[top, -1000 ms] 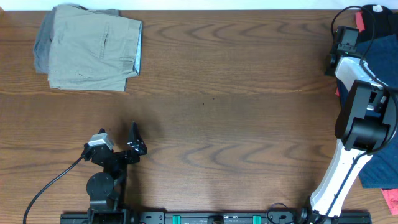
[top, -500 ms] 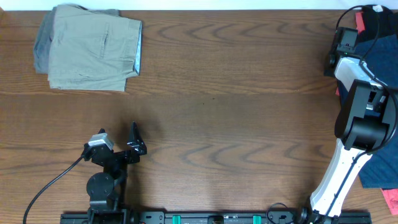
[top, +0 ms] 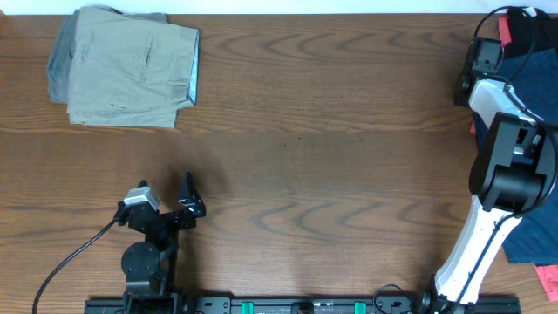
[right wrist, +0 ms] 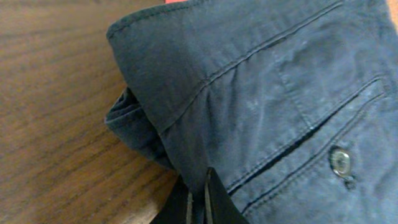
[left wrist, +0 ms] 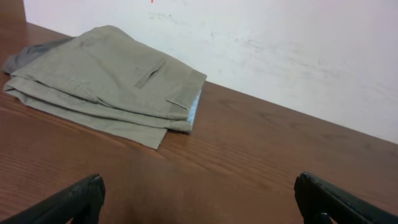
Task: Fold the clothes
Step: 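Reach the right gripper to the navy shorts pile and grasp the waistband, then drag the navy shorts with the right gripper to the table center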
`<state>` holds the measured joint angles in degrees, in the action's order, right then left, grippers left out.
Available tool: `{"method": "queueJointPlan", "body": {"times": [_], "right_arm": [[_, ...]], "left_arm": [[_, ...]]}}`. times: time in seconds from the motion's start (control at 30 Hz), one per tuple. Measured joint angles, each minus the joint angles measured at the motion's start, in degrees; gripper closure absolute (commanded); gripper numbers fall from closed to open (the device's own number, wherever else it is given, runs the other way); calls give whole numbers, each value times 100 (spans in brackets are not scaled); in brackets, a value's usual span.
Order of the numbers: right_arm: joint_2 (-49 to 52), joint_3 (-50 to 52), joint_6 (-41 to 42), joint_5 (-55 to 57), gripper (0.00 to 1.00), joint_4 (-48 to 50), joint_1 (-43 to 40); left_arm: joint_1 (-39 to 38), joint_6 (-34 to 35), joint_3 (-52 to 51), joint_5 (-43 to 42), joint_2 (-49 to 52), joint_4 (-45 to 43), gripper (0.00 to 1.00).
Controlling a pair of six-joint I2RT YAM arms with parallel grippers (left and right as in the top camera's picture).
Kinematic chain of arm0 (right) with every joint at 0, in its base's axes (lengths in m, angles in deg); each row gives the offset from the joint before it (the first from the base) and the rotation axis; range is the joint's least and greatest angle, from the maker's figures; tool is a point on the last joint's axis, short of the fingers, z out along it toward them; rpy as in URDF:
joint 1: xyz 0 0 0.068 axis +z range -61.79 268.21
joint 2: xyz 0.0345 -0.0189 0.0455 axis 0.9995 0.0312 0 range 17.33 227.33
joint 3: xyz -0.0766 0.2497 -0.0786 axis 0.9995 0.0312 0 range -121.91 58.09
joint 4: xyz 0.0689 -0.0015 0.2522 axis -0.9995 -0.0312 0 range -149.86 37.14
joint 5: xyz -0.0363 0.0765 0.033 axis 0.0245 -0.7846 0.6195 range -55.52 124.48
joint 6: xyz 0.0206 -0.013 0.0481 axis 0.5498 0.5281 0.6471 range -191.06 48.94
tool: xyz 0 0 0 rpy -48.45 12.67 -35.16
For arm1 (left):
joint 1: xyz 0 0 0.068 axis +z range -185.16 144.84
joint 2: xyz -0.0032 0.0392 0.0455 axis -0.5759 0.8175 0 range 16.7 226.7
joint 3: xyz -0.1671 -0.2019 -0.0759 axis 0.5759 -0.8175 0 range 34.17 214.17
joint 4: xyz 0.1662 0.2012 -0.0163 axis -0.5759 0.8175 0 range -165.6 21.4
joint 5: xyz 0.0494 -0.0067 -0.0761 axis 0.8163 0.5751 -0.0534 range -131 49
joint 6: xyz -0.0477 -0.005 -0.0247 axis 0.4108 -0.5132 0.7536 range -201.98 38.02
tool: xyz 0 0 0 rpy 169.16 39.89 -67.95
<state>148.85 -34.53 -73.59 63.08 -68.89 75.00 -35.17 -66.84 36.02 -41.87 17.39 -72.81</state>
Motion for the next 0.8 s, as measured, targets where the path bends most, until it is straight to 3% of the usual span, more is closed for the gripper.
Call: {"method": "queueJointPlan", "body": {"times": [0.57, 0.8], "right_arm": [[-1213, 7, 800, 1038, 99, -566, 72], [-1932, 11, 890, 271, 99, -957, 433]], "left_arm": [[0, 0, 0, 0, 0, 0, 2], [2, 0, 0, 0, 0, 0, 2]]}}
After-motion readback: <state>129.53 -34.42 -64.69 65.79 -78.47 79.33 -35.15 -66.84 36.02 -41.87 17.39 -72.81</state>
